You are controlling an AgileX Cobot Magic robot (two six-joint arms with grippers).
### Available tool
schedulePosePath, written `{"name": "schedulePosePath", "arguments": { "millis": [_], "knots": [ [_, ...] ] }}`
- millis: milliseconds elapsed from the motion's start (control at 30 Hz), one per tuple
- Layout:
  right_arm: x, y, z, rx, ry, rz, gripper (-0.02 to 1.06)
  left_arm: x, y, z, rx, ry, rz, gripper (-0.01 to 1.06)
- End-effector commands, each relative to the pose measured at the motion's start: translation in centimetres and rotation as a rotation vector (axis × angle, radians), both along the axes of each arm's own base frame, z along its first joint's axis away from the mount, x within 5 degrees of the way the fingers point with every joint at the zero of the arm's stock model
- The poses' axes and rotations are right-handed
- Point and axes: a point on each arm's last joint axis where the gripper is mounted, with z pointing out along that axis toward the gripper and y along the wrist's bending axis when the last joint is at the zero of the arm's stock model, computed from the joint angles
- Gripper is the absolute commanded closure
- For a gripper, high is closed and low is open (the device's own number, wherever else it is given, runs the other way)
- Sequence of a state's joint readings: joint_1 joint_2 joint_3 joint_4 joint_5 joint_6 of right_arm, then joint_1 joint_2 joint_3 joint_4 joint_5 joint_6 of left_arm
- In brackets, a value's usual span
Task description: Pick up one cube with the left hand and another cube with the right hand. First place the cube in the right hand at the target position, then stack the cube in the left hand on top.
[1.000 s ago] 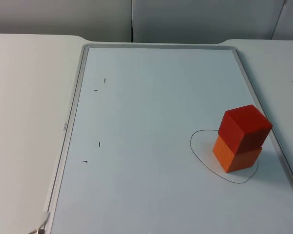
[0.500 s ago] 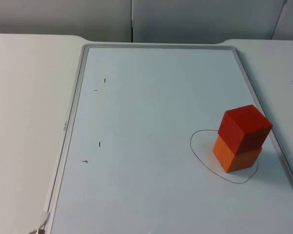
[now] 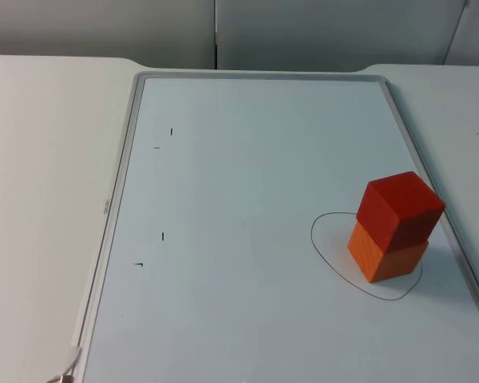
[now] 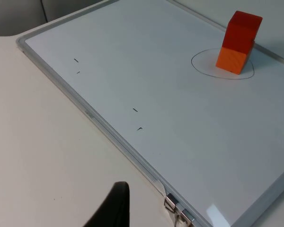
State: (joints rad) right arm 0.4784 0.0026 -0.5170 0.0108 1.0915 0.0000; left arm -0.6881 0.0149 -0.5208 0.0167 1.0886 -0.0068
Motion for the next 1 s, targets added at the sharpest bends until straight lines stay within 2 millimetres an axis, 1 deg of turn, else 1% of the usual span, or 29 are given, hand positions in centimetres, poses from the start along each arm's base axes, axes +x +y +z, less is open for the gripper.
{"name": "schedulePosePath", "arguments": {
  "millis": [0,100,133,267,300,400,667,833,867,967],
  "knots": [
    [0.12,0.0,-0.13,0.002,-0.006,-0.062,0.0,-0.03,-0.08,-0.09,-0.014,-0.001,-0.006,0.0],
    [0.09,0.08,-0.13,0.001,-0.007,-0.188,0.0,-0.03,-0.08,-0.09,-0.014,-0.001,-0.006,0.0],
    [0.09,0.08,-0.13,0.001,-0.007,-0.188,0.0,-0.03,-0.08,-0.09,-0.014,-0.001,-0.006,0.0],
    [0.06,0.19,-0.13,0.001,-0.007,-0.348,0.0,-0.03,-0.08,-0.09,-0.014,-0.001,-0.006,0.0],
    [0.06,0.19,-0.13,0.001,-0.007,-0.348,0.0,-0.03,-0.08,-0.09,-0.014,-0.001,-0.006,0.0],
    [0.06,0.24,-0.13,0.001,-0.007,-0.425,0.0,-0.03,-0.08,-0.09,-0.014,-0.001,-0.006,0.0],
    [0.06,0.25,-0.13,0.001,-0.007,-0.446,0.0,-0.03,-0.09,-0.09,-0.014,-0.001,0.0,0.0],
    [0.06,0.25,-0.13,0.001,-0.007,-0.446,0.0,-0.22,-0.08,-0.1,-0.018,-0.011,0.156,0.0],
    [0.06,0.25,-0.13,0.001,-0.007,-0.446,0.0,-0.22,-0.08,-0.1,-0.018,-0.011,0.156,0.0],
    [0.06,0.25,-0.13,0.002,-0.006,-0.446,0.0,-0.27,-0.16,-0.1,-0.017,-0.012,0.283,0.0]
  ]
}}
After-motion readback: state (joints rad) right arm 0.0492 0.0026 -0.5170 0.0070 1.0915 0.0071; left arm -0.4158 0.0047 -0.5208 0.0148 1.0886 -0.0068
